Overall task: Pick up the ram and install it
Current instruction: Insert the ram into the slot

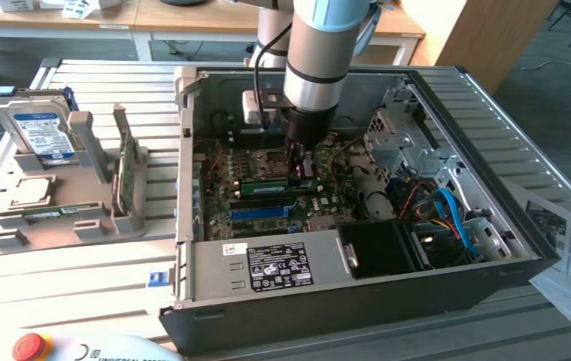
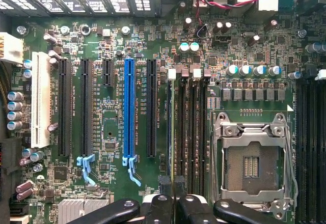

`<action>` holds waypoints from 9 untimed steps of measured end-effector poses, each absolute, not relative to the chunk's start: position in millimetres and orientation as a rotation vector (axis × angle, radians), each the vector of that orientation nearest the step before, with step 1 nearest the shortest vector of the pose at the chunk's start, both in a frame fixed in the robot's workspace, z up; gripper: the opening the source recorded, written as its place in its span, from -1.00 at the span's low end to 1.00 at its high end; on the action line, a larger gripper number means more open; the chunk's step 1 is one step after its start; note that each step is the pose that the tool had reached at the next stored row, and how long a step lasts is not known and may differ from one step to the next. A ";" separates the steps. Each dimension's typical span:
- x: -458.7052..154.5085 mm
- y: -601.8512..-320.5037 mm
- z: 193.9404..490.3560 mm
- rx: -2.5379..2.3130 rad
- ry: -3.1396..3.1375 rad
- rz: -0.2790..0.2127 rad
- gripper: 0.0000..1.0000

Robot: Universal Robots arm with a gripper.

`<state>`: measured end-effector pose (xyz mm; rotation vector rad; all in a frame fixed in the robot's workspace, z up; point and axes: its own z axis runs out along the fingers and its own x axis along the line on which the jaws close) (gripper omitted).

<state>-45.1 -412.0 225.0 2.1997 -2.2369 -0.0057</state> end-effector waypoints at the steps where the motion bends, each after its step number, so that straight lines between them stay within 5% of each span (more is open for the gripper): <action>1: -45.2 -412.0 225.0 2.200 -2.237 -0.006 -0.76; 9: -45.2 -412.0 224.9 2.200 -2.237 -0.006 -0.74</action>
